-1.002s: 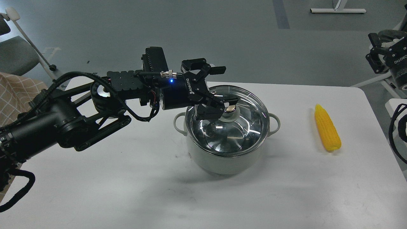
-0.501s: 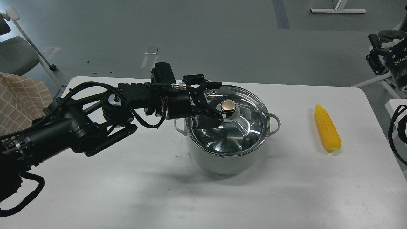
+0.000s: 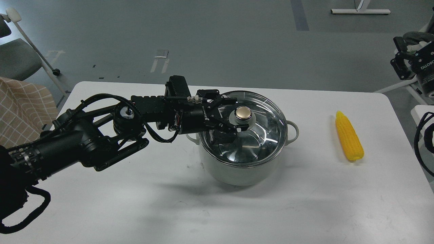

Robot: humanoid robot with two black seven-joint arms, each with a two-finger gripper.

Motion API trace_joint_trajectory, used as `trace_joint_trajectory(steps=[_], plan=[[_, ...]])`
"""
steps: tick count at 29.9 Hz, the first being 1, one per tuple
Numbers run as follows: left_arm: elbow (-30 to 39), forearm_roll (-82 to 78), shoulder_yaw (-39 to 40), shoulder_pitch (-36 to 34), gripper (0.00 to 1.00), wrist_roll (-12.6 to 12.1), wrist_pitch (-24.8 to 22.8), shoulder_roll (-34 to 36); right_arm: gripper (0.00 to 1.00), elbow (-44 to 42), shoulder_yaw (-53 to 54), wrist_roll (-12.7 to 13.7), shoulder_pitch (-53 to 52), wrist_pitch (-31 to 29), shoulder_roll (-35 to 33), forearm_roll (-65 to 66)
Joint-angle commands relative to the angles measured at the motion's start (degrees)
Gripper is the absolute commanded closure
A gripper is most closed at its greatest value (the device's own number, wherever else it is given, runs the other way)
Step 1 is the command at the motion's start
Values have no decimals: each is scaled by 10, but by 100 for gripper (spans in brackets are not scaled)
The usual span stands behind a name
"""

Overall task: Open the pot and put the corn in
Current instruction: 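Lower the left gripper and grasp the lid's knob, then lift the glass lid off the pot with the left gripper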

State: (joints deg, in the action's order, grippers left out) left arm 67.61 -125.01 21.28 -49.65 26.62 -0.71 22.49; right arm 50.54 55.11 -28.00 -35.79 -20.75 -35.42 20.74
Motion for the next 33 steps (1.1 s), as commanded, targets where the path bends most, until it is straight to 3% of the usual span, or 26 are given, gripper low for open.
trace_joint_trajectory(steps=[1, 6, 9, 12, 15, 17, 19, 25, 33], plan=[[-3, 0, -1, 0, 24, 0, 0, -6, 0, 0, 0, 0, 0, 0, 0, 0], [-4, 0, -1, 0, 31, 0, 0, -11, 0, 0, 0, 0, 0, 0, 0, 0], [-5, 0, -1, 0, 47, -1, 0, -12, 0, 0, 0, 0, 0, -1, 0, 0], [-11, 0, 0, 0, 53, -1, 1, -15, 0, 0, 0, 0, 1, -1, 0, 0], [-12, 0, 2, -1, 74, -1, 2, -16, 0, 0, 0, 0, 4, 0, 1, 0], [-12, 0, 3, -1, 79, -1, 2, -17, 0, 0, 0, 0, 4, -1, 1, 1], [-12, 0, 5, -4, 93, -1, 2, -25, 0, 0, 0, 0, 4, -1, 1, 0], [-2, 0, 8, -23, 94, 0, 1, -22, 0, 0, 0, 0, 5, 0, 1, 1], [59, 0, 9, -85, 93, 6, -1, 86, 0, 1, 0, 0, 5, 0, 2, 1]])
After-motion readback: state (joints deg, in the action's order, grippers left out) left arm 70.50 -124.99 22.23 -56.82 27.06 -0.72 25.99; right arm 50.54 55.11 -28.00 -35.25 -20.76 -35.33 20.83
